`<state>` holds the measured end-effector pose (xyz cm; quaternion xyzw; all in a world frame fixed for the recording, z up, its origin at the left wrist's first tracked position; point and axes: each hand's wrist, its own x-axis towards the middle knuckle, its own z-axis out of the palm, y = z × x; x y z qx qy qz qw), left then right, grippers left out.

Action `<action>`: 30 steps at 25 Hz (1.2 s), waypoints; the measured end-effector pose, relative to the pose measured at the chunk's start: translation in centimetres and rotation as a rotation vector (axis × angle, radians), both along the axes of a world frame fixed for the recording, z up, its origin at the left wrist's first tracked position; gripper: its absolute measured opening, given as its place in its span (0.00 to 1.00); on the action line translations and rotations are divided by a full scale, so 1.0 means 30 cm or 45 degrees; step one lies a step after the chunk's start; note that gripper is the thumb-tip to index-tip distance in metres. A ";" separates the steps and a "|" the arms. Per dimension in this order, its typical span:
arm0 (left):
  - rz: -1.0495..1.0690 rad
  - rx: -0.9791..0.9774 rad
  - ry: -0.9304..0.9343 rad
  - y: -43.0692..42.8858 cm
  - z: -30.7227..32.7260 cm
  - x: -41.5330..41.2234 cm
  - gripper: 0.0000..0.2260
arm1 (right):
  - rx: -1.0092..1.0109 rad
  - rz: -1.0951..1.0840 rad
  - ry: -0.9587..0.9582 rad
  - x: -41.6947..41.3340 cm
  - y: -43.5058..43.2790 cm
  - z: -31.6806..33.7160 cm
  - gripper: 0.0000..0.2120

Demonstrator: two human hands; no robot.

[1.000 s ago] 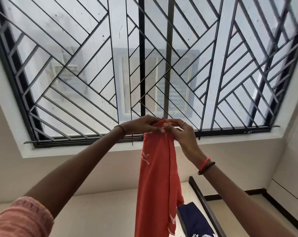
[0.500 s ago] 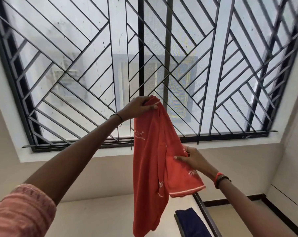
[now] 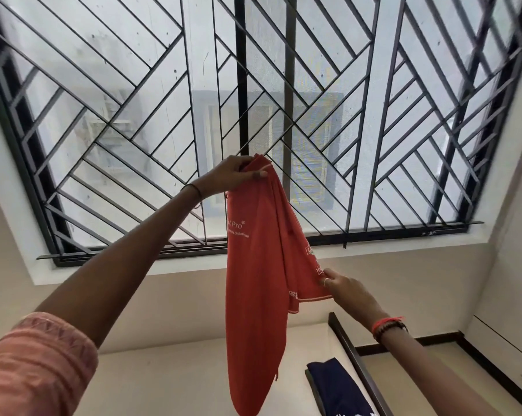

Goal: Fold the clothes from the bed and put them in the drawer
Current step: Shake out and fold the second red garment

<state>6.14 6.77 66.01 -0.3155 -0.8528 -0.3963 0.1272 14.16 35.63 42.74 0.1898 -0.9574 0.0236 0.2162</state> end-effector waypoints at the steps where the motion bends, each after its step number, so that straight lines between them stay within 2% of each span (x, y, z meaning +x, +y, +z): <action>1: -0.035 -0.015 -0.019 0.003 -0.001 0.002 0.14 | 0.029 -0.120 0.021 -0.008 -0.007 -0.003 0.07; 3: -0.089 -0.028 -0.038 0.011 -0.004 0.012 0.15 | 0.050 -0.313 0.168 -0.029 -0.021 -0.028 0.06; 5: -0.097 -0.017 -0.052 0.009 0.001 0.020 0.14 | 0.047 -0.380 0.263 -0.027 -0.043 -0.046 0.09; 7: -0.090 -0.001 -0.048 -0.001 0.019 0.030 0.13 | 0.031 -0.259 0.372 -0.005 -0.052 -0.055 0.13; 9: -0.096 0.018 -0.056 -0.011 0.034 0.039 0.10 | 0.071 -0.073 0.371 0.013 -0.054 -0.064 0.18; 10: -0.106 0.031 -0.064 -0.014 0.039 0.040 0.10 | 0.088 -0.014 0.339 0.021 -0.060 -0.069 0.17; 12: -0.117 0.050 -0.077 -0.013 0.043 0.039 0.12 | -0.007 0.043 0.133 0.047 -0.091 -0.074 0.09; 13: -0.117 0.059 -0.081 -0.011 0.044 0.039 0.12 | -0.125 0.043 -0.025 0.058 -0.110 -0.071 0.12; 15: -0.119 0.075 -0.094 -0.009 0.045 0.034 0.14 | -0.381 0.057 -0.312 0.066 -0.134 -0.069 0.29; 16: -0.120 0.074 -0.101 -0.007 0.048 0.031 0.14 | -0.520 0.096 -0.417 0.065 -0.140 -0.070 0.33; 18: -0.122 0.071 -0.109 -0.005 0.056 0.031 0.14 | -0.716 0.187 -0.526 0.064 -0.148 -0.070 0.33; 20: -0.105 0.063 -0.089 -0.006 0.064 0.032 0.14 | -0.672 0.201 -0.572 0.070 -0.167 -0.066 0.32; 22: -0.081 0.065 -0.070 -0.007 0.068 0.031 0.13 | -0.465 0.121 -0.538 0.062 -0.184 -0.084 0.39; 23: -0.072 0.069 -0.065 -0.008 0.069 0.028 0.14 | -0.384 0.086 -0.482 0.059 -0.197 -0.093 0.39; 24: -0.061 0.074 -0.060 -0.012 0.069 0.025 0.14 | -0.371 0.071 -0.426 0.050 -0.204 -0.100 0.34; 26: -0.028 0.064 -0.037 -0.031 0.067 0.023 0.14 | -0.511 0.159 -0.370 0.028 -0.198 -0.090 0.19; 27: -0.009 0.055 -0.022 -0.050 0.066 0.020 0.14 | -0.579 0.214 -0.375 0.021 -0.185 -0.072 0.15; 30: 0.044 -0.004 -0.013 -0.139 0.042 -0.006 0.15 | -0.674 0.298 -0.315 0.012 -0.115 -0.001 0.13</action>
